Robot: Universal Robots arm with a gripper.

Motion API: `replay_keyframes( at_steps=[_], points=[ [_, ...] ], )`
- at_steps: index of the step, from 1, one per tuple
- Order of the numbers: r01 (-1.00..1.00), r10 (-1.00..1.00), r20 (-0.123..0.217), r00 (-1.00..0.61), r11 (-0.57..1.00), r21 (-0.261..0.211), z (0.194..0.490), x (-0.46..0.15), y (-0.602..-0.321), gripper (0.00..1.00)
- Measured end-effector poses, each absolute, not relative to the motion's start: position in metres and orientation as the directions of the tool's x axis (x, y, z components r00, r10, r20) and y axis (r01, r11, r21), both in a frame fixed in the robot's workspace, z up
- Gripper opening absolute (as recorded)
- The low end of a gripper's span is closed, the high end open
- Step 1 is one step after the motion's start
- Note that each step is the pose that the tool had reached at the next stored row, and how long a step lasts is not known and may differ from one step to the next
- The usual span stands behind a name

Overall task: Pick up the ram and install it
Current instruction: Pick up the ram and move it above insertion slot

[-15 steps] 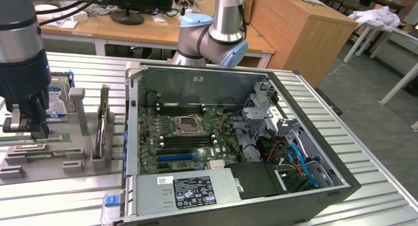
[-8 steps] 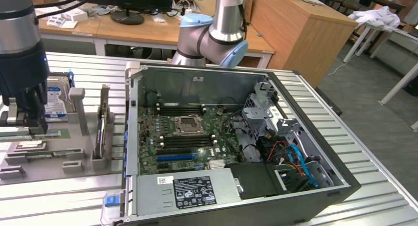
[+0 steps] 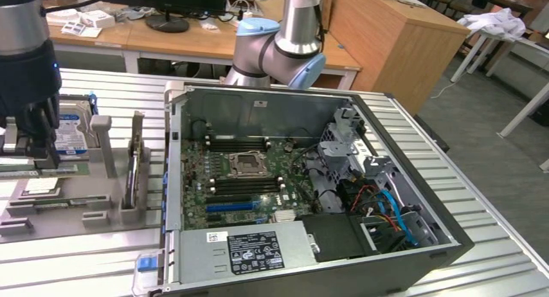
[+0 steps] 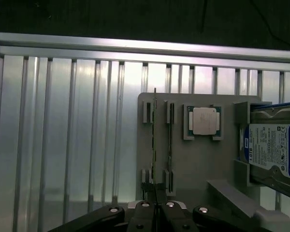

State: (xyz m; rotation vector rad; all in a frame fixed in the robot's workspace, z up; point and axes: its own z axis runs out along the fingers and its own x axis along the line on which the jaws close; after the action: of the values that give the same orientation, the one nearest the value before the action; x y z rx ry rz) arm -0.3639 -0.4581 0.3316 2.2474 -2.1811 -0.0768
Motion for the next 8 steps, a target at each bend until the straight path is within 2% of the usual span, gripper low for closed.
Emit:
replay_keyframes(
  at_steps=[8],
  points=[
    [-0.999, -0.999, -0.028, 0.029, -0.030, 0.041, 0.347, -0.364, -0.458, 0.11]
  ],
)
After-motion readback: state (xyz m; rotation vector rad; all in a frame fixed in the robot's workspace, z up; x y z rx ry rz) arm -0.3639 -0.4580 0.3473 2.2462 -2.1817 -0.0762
